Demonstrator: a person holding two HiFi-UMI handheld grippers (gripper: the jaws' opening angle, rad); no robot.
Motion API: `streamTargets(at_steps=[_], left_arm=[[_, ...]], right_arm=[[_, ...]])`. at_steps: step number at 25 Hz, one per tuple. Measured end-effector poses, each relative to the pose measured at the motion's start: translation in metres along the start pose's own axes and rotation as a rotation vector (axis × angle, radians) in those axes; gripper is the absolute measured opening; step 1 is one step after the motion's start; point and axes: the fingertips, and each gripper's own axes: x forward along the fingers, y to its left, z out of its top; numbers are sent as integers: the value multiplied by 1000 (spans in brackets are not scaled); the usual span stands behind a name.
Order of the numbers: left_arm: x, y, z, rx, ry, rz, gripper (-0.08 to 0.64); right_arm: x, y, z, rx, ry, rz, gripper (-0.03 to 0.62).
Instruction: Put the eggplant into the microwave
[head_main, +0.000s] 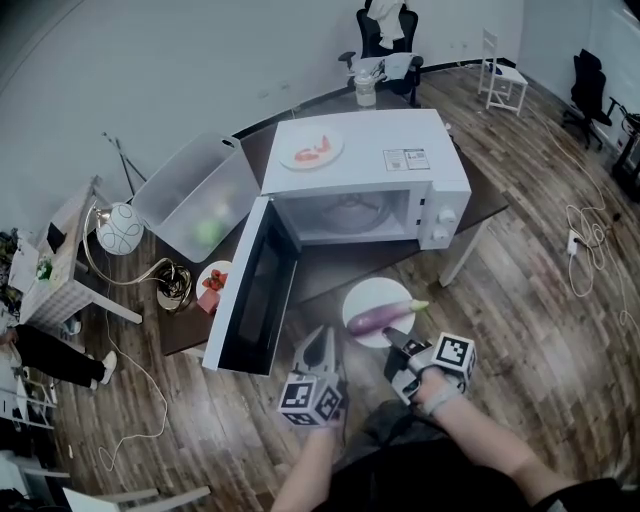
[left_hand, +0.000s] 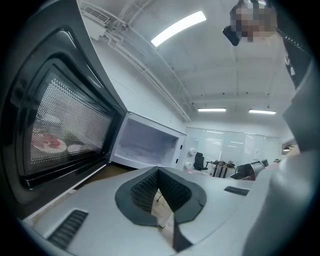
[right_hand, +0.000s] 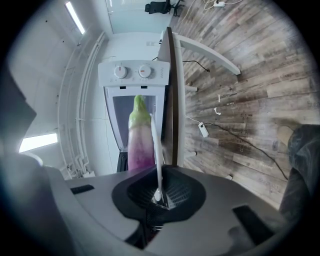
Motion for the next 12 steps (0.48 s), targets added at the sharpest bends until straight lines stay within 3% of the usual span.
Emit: streamTargets(at_steps=[12], left_arm=[[49,20,3,-4,-11,30,0]], right_arm=[[45,14,39,-21,38,5,17]])
